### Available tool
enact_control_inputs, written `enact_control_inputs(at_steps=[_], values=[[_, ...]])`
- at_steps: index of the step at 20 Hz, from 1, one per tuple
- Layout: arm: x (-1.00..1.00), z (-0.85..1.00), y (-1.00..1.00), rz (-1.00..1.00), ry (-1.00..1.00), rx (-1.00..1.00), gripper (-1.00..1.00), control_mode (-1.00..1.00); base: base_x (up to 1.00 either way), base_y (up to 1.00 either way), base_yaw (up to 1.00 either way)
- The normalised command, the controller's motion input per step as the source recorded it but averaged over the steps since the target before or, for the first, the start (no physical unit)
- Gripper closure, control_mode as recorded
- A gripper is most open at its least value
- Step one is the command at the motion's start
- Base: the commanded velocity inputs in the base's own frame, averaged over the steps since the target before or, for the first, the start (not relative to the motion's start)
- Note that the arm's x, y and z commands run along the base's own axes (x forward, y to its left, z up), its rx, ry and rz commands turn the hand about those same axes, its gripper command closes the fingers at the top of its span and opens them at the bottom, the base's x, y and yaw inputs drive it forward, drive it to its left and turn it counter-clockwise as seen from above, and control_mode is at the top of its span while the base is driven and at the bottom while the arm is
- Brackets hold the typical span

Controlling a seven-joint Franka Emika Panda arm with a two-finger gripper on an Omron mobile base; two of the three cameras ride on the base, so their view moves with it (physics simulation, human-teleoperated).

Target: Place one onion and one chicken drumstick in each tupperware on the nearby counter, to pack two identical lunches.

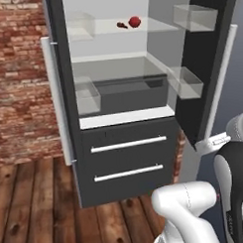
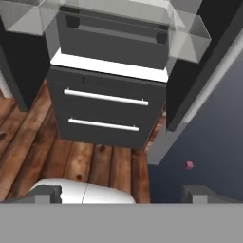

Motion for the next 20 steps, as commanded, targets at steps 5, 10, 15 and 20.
enact_control_inputs(at_steps=[5, 10, 15, 20], values=[[0.00, 0.00, 0.00, 0.00, 0.00, 0.00, -1.00, 1.00, 0.95, 0.12, -0.02], [0.00, 0.00, 0.00, 0.00, 0.00, 0.00, -1.00, 1.00, 0.88, 0.10, -0.01], [0.00, 0.00, 0.00, 0.00, 0.00, 0.00, -1.00, 1.00, 0.87, 0.08, -0.01], [0.00, 0.00, 0.00, 0.00, 0.00, 0.00, -1.00, 1.00, 0.74, 0.04, 0.00]])
